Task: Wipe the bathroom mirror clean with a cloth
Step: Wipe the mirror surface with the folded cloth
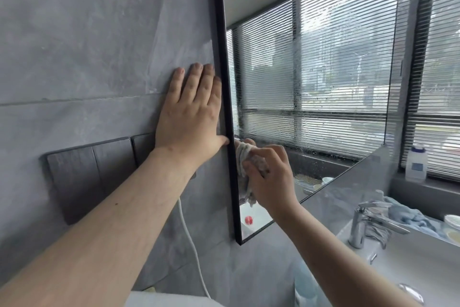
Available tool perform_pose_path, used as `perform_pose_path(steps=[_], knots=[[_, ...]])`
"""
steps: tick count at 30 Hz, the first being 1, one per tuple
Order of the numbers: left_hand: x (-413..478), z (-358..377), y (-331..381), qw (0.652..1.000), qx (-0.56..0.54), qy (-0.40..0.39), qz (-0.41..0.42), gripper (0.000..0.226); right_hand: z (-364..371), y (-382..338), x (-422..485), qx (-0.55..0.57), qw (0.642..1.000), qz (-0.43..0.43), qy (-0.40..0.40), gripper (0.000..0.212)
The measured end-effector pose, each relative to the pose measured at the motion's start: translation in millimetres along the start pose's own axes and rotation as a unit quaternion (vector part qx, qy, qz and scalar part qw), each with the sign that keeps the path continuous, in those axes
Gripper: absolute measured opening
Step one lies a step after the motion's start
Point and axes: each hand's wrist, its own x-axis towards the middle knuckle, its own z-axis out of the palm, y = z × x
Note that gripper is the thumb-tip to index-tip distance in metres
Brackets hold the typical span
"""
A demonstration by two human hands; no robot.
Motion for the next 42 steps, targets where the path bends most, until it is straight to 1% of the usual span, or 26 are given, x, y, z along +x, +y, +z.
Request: perform_pose_path(steps=[3, 7, 9, 12, 16, 20, 24, 27, 28, 34, 37, 40, 42], knots=[[0, 0, 0, 1.0, 0.004, -0.001, 0.001, 0.119, 2, 1, -9, -0.005, 1.0, -0.012, 0.0, 0.024], [0, 1, 1, 1.0, 0.011, 0.005, 0.004, 0.118, 2, 25, -76, -0.001, 0.998, -0.035, -0.057, 0.024], [-1, 1, 0, 1.0, 0.016, 0.007, 0.002, 0.119, -1, 37, -112, 0.0, 0.996, -0.045, -0.083, 0.02], [0, 1, 0, 1.0, 0.022, 0.005, -0.001, 0.119, -4, 46, -137, 0.01, 0.994, -0.059, -0.09, 0.017], [0, 0, 0, 1.0, 0.016, 0.001, 0.001, 0.119, -4, 43, -121, 0.008, 0.993, -0.074, -0.095, 0.013], [0, -2, 0, 1.0, 0.003, -0.001, 0.001, 0.118, 0, 21, -63, 0.023, 0.992, -0.105, -0.065, 0.011], [0, -3, 0, 1.0, 0.001, -0.008, 0.0, 0.115, -4, -1, 5, -0.015, 0.996, -0.079, -0.034, 0.022], [0, -3, 0, 1.0, -0.001, -0.008, 0.0, 0.115, -7, -6, 24, -0.027, 0.996, -0.086, -0.026, 0.032], [0, -3, 0, 1.0, -0.001, -0.009, -0.001, 0.115, -6, -6, 23, -0.027, 0.995, -0.095, -0.023, 0.031], [0, -5, -1, 1.0, -0.011, -0.007, 0.001, 0.118, 0, 18, -28, 0.005, 0.991, -0.13, -0.03, 0.01], [0, -6, -1, 1.0, -0.014, -0.008, 0.0, 0.119, -4, 39, -63, -0.021, 0.99, -0.129, -0.046, 0.014], [-1, -6, 0, 1.0, -0.021, -0.001, -0.001, 0.12, -14, 62, -91, -0.058, 0.99, -0.099, -0.081, 0.022], [-1, -6, 0, 0.999, -0.036, 0.001, 0.0, 0.12, -22, 68, -102, -0.08, 0.989, -0.09, -0.09, 0.025]])
